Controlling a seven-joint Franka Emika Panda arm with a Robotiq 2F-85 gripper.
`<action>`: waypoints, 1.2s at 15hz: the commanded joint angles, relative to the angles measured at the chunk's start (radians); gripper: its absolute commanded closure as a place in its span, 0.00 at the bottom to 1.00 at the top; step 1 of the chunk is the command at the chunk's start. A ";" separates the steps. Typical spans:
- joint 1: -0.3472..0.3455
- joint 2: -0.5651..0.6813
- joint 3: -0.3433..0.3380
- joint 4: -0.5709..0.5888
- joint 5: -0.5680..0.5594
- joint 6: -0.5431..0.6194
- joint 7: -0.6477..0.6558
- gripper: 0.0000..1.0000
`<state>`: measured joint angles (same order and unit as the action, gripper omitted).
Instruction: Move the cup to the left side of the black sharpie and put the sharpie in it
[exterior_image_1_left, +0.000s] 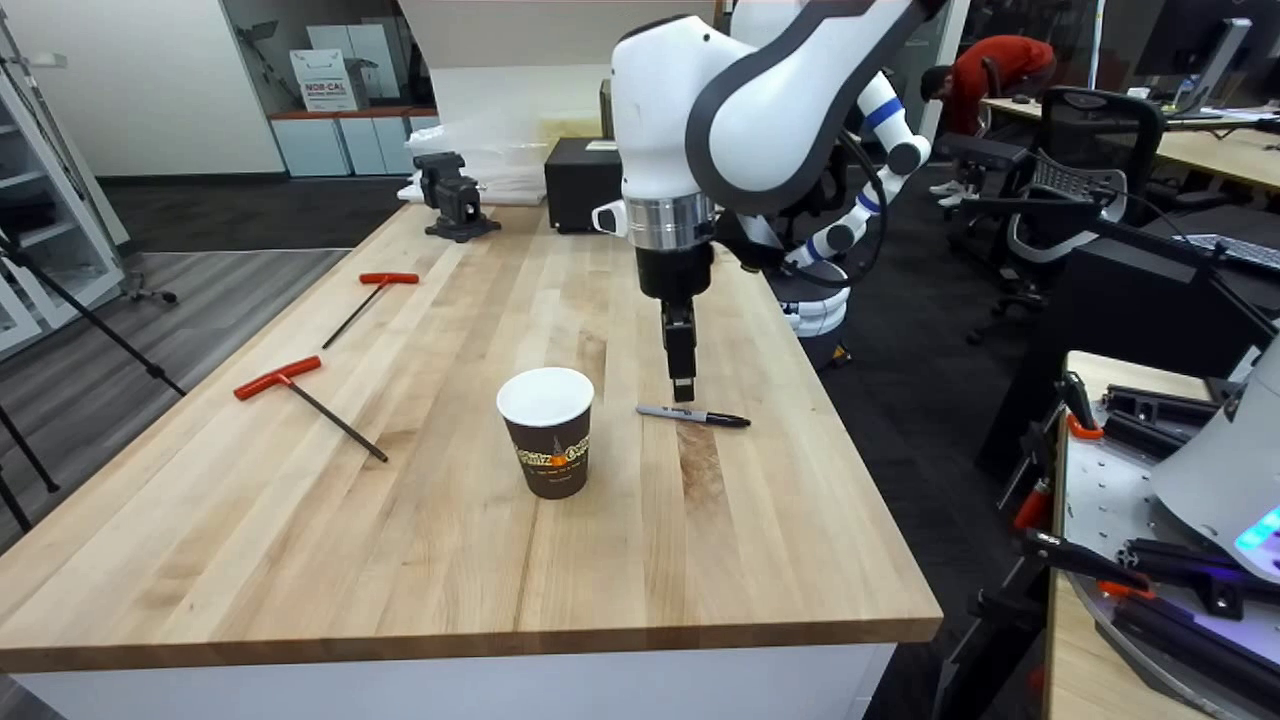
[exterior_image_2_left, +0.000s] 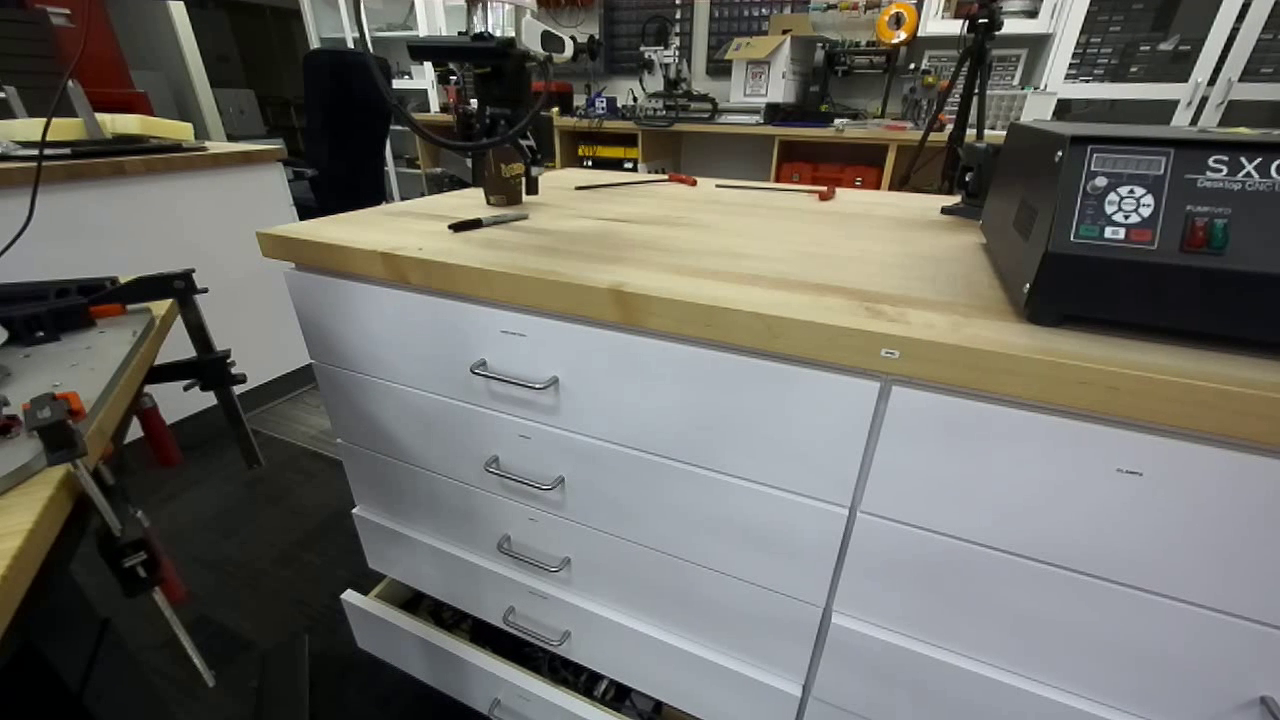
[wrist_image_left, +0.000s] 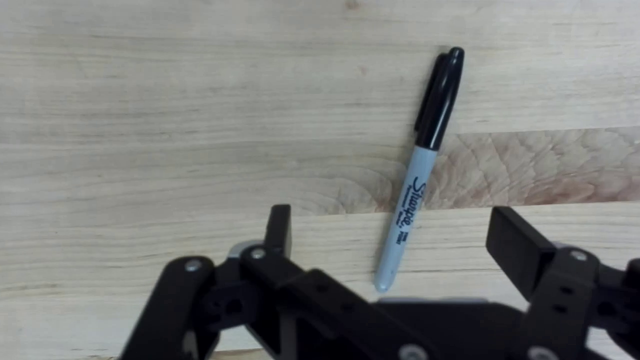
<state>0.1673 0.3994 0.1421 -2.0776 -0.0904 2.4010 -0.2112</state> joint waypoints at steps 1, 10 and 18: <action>0.008 -0.027 -0.010 -0.071 -0.041 0.103 0.054 0.00; 0.018 -0.001 -0.019 -0.075 -0.095 0.158 0.094 0.06; 0.013 0.021 -0.008 -0.059 -0.091 0.146 0.075 0.00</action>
<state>0.1734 0.4105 0.1369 -2.1373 -0.1695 2.5307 -0.1515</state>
